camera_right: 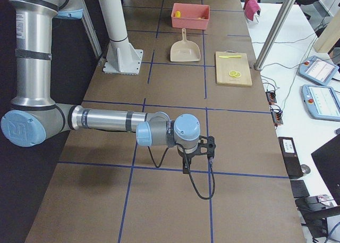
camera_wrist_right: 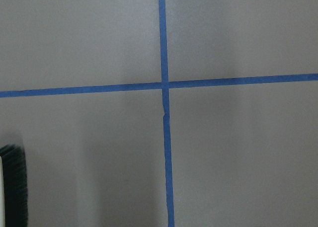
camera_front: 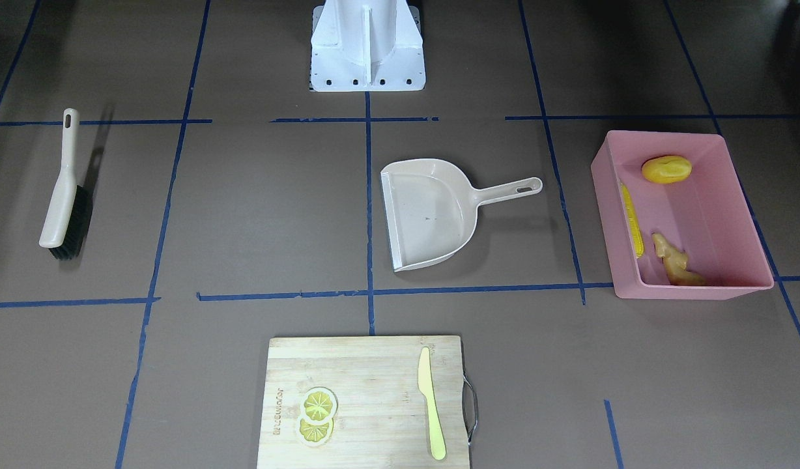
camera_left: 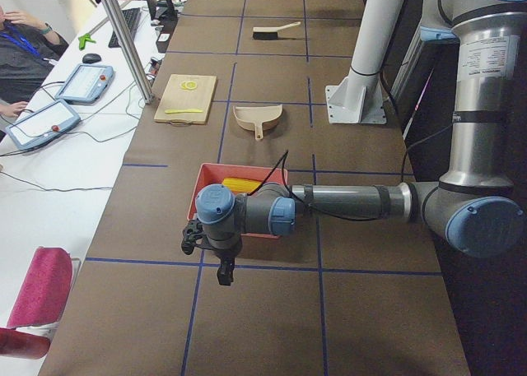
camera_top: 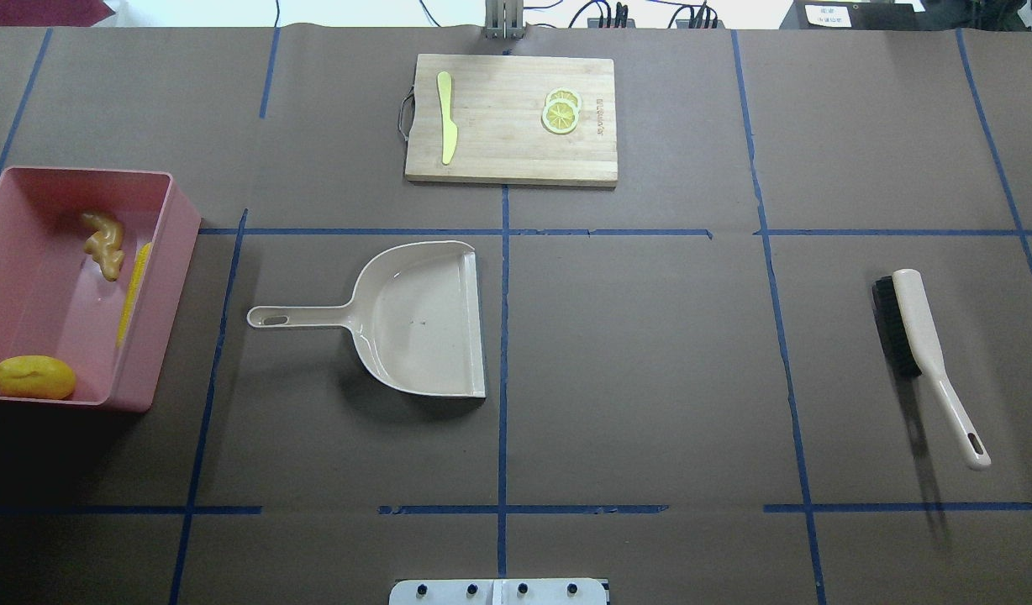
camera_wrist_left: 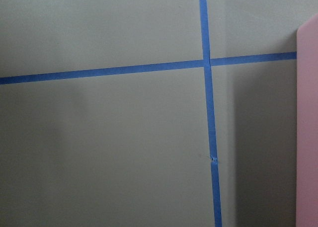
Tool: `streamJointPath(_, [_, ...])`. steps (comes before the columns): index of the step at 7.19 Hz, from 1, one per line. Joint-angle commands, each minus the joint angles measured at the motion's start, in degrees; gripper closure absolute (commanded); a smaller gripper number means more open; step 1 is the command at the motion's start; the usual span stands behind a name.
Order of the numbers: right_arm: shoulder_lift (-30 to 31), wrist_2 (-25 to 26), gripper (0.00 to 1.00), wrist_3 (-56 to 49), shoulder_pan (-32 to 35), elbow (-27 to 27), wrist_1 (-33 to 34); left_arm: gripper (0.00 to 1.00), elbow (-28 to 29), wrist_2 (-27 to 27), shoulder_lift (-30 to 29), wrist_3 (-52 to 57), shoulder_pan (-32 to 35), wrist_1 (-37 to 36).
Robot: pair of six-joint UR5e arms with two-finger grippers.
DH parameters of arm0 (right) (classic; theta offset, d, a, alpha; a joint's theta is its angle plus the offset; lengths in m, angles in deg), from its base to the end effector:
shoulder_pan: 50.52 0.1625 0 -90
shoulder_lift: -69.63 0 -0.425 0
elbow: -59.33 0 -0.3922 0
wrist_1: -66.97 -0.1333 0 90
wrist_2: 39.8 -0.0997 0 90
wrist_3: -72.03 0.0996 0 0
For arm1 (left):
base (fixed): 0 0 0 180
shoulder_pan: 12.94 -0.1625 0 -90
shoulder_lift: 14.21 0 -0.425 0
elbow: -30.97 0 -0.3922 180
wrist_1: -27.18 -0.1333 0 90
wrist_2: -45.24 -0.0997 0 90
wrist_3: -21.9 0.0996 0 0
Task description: Sweep and dump trash into bin
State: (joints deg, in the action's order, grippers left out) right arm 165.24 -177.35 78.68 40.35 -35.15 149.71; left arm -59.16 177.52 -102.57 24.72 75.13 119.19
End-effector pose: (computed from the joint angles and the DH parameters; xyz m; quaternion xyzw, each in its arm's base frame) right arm 0.0667 -0.4559 0.6494 0.0286 -0.4045 0.0384 0.9133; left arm -0.0501 -0.4822 0.6705 0.0069 0.3606 0.0402 0.9318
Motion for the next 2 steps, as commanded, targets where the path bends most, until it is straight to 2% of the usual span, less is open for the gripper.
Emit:
streamJointPath(1, [0.09, -0.08, 0.0, 0.03, 0.01, -0.09, -0.03, 0.0, 0.12, 0.0, -0.06, 0.0, -0.09, 0.1])
streamJointPath(2, [0.09, -0.08, 0.0, 0.12, 0.01, -0.09, -0.2, 0.0, 0.12, 0.0, -0.06, 0.0, -0.09, 0.1])
